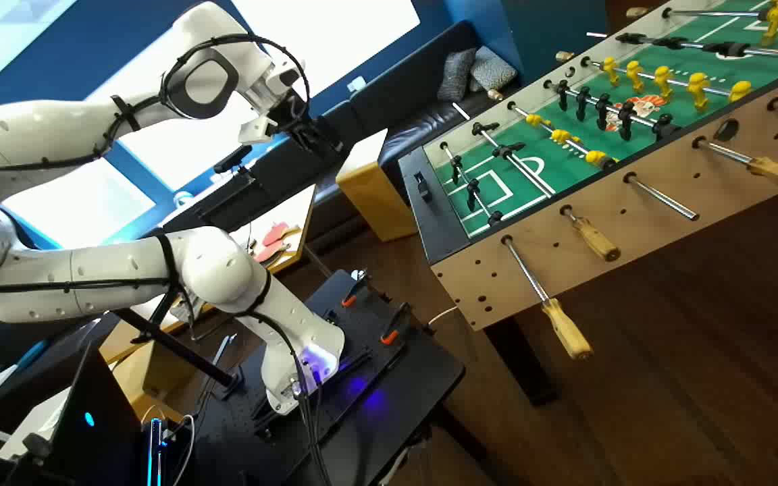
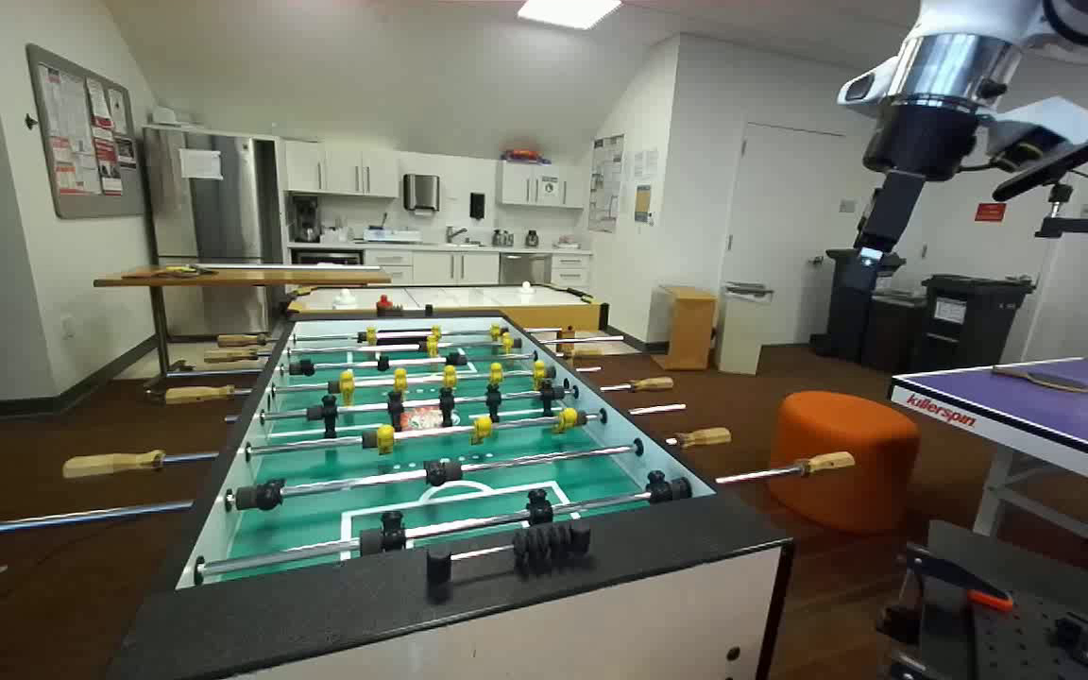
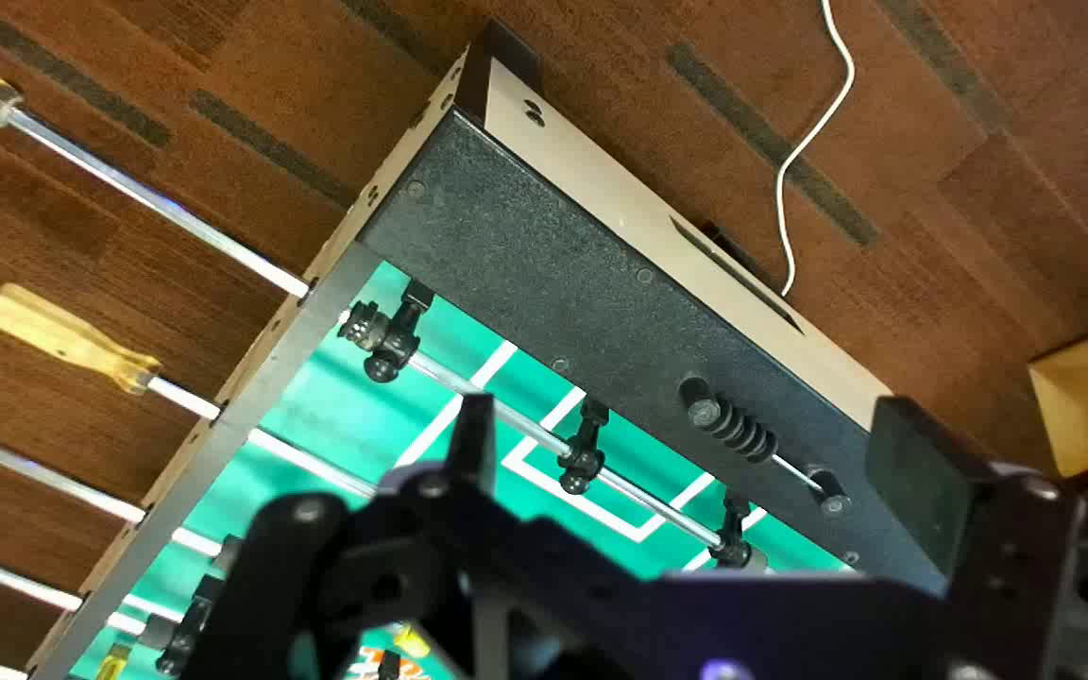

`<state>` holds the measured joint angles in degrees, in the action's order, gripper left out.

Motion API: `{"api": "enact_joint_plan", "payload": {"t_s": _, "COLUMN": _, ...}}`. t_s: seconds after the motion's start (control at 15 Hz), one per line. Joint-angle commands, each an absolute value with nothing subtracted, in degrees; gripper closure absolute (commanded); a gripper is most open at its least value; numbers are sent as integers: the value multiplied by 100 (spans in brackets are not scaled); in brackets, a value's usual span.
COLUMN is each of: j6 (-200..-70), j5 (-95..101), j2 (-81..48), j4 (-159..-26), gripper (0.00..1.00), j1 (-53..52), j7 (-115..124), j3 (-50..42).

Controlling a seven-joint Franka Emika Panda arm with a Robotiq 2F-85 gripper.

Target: Slide the first rod to the left

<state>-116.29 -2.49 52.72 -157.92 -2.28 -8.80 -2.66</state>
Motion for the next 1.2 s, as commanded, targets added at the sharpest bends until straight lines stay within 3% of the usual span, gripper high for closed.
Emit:
{"api": "enact_joint_plan", "payload": {"t_s": 0.0, "j6": -11612, "j5": -233, "j2": 5270, "j4": -15778, "gripper": 0, "j1": -248, "j7": -864, "j3": -280}}
{"api": "enact_joint_plan", "payload": {"t_s": 0.6, "j6": -11812, "j5": -204, "j2": 5227, "j4": -15703, "gripper": 0, "j1": 7, "j7": -556, "j3": -284}}
{"api": "enact_joint_plan", "payload": {"t_s": 1.13, "j6": -11641, "j5": -22, "j2": 5053, "j4": -15534, "gripper": 0, "j1": 348, "j7": -936, "j3": -853}}
